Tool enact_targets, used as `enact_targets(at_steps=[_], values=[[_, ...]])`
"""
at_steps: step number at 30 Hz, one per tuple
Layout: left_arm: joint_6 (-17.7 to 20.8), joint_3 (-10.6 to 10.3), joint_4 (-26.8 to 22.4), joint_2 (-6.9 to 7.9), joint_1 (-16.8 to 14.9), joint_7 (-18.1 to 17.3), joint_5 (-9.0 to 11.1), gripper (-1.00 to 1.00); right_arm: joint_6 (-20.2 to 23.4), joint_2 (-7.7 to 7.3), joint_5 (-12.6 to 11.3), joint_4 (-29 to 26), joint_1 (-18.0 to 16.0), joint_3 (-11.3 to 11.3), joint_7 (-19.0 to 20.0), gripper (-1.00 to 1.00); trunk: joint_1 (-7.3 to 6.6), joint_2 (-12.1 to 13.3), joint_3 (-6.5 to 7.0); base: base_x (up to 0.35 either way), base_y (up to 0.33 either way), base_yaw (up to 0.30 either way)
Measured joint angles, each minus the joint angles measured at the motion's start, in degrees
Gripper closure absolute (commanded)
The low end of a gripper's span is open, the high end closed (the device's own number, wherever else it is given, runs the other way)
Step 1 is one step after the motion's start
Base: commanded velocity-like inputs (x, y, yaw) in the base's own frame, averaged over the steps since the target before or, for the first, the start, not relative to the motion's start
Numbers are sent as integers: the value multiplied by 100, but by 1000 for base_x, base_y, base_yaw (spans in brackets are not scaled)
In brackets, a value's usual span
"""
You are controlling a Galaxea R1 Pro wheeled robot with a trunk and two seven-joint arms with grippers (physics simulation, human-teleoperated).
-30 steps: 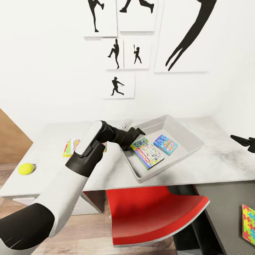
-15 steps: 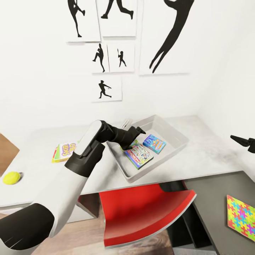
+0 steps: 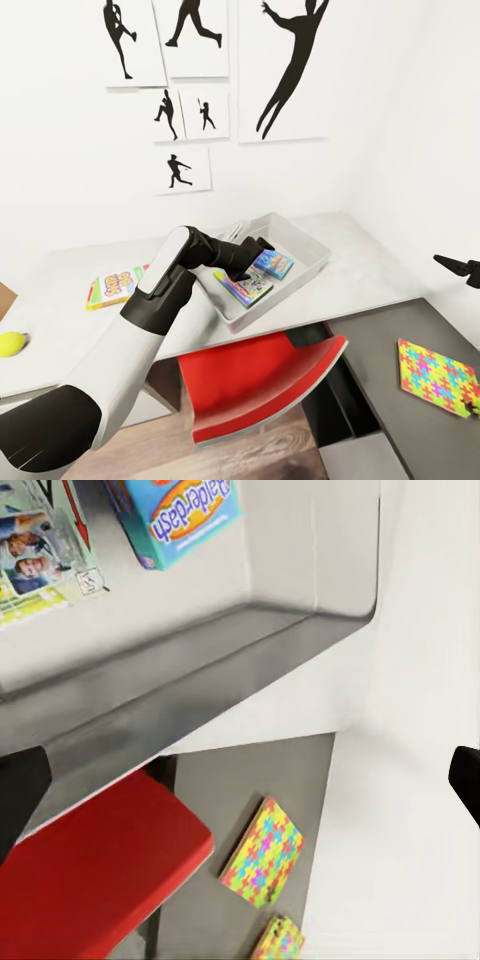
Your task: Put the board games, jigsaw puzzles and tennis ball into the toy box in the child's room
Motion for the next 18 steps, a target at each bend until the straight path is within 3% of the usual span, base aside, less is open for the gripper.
enact_targets(at_steps=[8, 18], values=[[-2, 1, -128, 6, 11, 10, 2, -100, 2, 0, -6, -1, -1, 25, 0, -100, -2, -1, 62, -186, 214, -192], [-5, 29, -645, 160, 247, 13, -7, -100, 1, 0, 1, -1, -1, 49, 1, -100, -2, -1, 139, -31, 44, -191]])
